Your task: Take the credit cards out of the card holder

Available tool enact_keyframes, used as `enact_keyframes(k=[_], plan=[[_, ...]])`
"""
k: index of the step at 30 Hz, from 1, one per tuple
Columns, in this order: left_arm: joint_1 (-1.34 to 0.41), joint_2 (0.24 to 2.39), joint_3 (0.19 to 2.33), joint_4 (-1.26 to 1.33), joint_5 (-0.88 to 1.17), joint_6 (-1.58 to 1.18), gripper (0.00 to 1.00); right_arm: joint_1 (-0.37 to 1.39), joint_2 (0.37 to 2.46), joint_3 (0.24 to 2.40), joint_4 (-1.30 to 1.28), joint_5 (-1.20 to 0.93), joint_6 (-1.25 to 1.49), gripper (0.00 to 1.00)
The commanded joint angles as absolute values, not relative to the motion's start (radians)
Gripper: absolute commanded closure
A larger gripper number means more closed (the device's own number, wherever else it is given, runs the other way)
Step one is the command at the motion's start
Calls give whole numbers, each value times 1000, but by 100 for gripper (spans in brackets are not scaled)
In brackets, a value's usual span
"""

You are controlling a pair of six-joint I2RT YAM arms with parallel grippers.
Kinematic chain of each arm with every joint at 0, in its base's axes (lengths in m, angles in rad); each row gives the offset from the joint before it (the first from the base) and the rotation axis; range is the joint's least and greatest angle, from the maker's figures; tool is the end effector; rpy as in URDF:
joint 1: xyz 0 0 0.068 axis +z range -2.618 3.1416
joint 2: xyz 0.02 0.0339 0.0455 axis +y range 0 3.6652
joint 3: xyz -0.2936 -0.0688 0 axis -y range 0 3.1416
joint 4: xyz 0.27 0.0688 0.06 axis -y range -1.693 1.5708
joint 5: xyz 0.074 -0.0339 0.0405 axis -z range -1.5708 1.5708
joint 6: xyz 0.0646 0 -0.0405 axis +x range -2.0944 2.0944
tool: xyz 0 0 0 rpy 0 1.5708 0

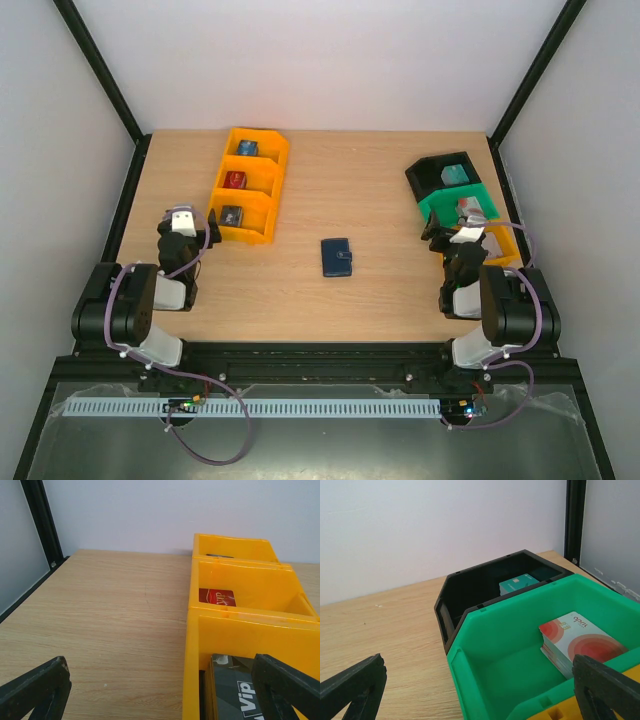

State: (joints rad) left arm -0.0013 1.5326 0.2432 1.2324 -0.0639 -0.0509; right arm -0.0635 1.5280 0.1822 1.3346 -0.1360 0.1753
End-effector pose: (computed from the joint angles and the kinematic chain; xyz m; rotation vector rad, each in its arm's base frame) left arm 0.2797 0.0038 0.1563 -0.0894 1.6252 0.0119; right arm 0.2642 -0.0080 0.1555 0.0826 1.5831 0.1949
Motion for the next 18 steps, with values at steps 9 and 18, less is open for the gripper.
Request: enact_keyframes(k=[9, 18], plan=[[2, 1532, 248, 1267, -59, -44, 1, -64, 1185, 485, 735, -69, 257, 1], [12, 1214, 611, 438, 154, -58, 1, -31, 1189, 749, 450, -581, 453, 8]])
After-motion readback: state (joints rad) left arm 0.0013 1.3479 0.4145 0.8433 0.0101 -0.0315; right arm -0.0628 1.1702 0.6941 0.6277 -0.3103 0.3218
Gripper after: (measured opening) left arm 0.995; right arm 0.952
